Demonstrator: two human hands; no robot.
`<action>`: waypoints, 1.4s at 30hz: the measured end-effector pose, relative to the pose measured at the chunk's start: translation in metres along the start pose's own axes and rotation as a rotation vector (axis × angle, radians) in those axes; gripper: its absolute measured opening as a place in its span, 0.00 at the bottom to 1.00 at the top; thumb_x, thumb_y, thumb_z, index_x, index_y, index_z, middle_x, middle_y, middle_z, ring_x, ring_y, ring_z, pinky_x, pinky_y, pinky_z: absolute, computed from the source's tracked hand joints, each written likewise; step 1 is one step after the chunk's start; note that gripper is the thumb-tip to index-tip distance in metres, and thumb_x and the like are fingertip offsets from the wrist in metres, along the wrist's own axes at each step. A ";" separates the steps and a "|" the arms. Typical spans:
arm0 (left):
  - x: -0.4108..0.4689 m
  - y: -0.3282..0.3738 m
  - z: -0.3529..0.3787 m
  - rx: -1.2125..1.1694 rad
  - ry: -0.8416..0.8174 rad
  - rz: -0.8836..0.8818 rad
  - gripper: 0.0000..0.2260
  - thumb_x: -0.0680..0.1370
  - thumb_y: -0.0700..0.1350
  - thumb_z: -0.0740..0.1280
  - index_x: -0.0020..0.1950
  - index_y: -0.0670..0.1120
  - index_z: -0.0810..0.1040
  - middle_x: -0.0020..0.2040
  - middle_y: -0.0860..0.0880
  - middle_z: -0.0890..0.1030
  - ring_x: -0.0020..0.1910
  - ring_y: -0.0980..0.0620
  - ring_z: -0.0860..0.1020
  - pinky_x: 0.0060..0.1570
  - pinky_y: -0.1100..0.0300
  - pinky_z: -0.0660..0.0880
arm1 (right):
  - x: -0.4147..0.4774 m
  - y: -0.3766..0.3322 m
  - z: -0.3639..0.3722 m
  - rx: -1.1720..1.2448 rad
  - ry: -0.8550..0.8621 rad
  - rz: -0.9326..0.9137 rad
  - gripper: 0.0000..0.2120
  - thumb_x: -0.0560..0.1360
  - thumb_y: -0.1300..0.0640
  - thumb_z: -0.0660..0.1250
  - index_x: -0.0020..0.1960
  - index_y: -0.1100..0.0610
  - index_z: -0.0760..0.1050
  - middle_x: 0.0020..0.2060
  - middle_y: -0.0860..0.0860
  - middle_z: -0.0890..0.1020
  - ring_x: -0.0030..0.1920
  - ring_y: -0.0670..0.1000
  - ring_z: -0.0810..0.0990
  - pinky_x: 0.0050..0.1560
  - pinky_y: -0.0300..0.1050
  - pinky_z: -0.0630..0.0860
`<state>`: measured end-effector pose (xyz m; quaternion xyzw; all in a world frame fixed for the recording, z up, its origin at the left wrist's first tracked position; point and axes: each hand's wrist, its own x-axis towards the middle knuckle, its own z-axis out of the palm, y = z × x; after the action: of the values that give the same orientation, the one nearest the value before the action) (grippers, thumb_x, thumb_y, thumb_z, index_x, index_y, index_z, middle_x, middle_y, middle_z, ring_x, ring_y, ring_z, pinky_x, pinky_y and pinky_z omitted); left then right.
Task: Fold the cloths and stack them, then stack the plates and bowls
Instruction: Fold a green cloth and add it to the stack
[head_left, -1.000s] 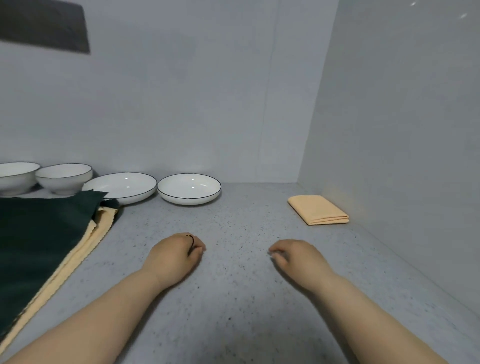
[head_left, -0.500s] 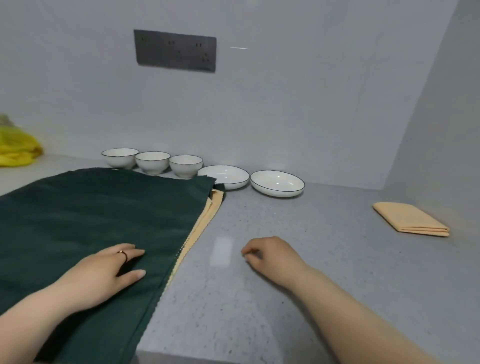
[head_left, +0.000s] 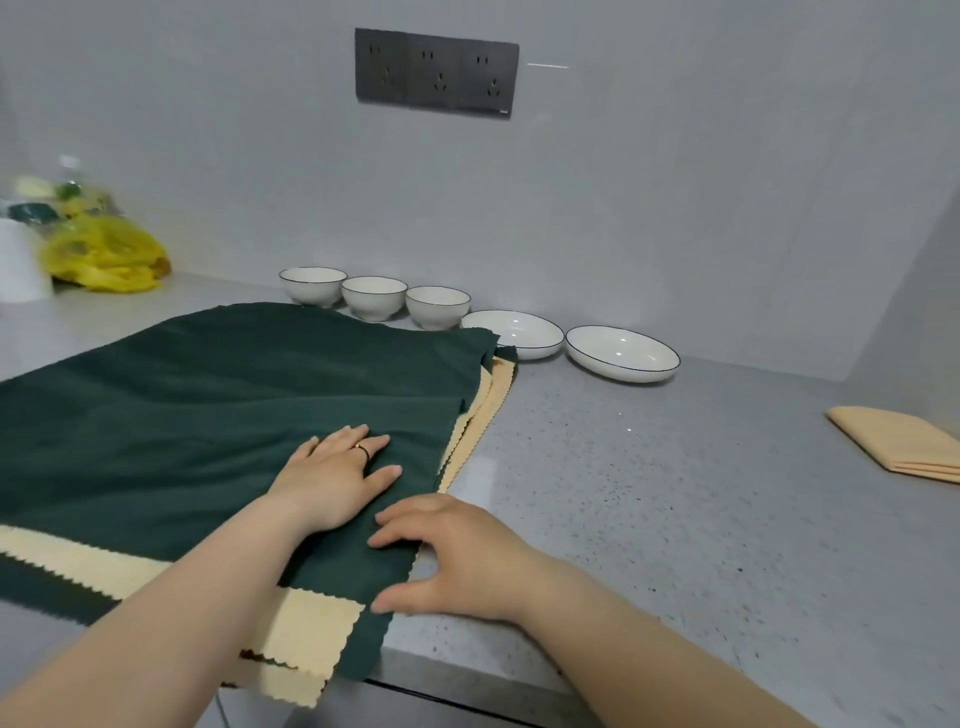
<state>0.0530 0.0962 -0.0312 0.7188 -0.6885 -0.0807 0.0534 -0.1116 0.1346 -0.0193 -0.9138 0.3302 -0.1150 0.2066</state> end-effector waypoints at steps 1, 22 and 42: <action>0.003 0.000 0.000 -0.006 -0.001 -0.003 0.24 0.81 0.58 0.49 0.76 0.53 0.52 0.77 0.51 0.49 0.76 0.54 0.46 0.74 0.56 0.44 | 0.000 0.001 0.000 -0.006 0.004 0.005 0.26 0.71 0.49 0.70 0.66 0.53 0.71 0.69 0.47 0.69 0.70 0.45 0.62 0.71 0.39 0.59; -0.065 0.005 -0.040 -0.117 -0.022 0.235 0.15 0.74 0.53 0.65 0.60 0.61 0.70 0.50 0.63 0.75 0.52 0.58 0.73 0.52 0.67 0.70 | -0.012 0.028 -0.042 0.128 0.497 0.374 0.20 0.80 0.53 0.56 0.29 0.53 0.60 0.27 0.47 0.66 0.35 0.51 0.66 0.39 0.44 0.62; -0.071 0.058 -0.019 -0.130 -0.079 0.326 0.20 0.75 0.50 0.66 0.29 0.47 0.60 0.28 0.51 0.63 0.28 0.54 0.62 0.31 0.62 0.59 | -0.231 0.089 -0.095 0.273 0.960 0.853 0.21 0.78 0.57 0.60 0.40 0.77 0.72 0.32 0.64 0.71 0.37 0.51 0.67 0.33 0.46 0.59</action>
<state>-0.0028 0.1634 0.0011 0.5889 -0.7908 -0.1434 0.0851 -0.3688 0.1946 0.0082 -0.5156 0.7015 -0.4587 0.1779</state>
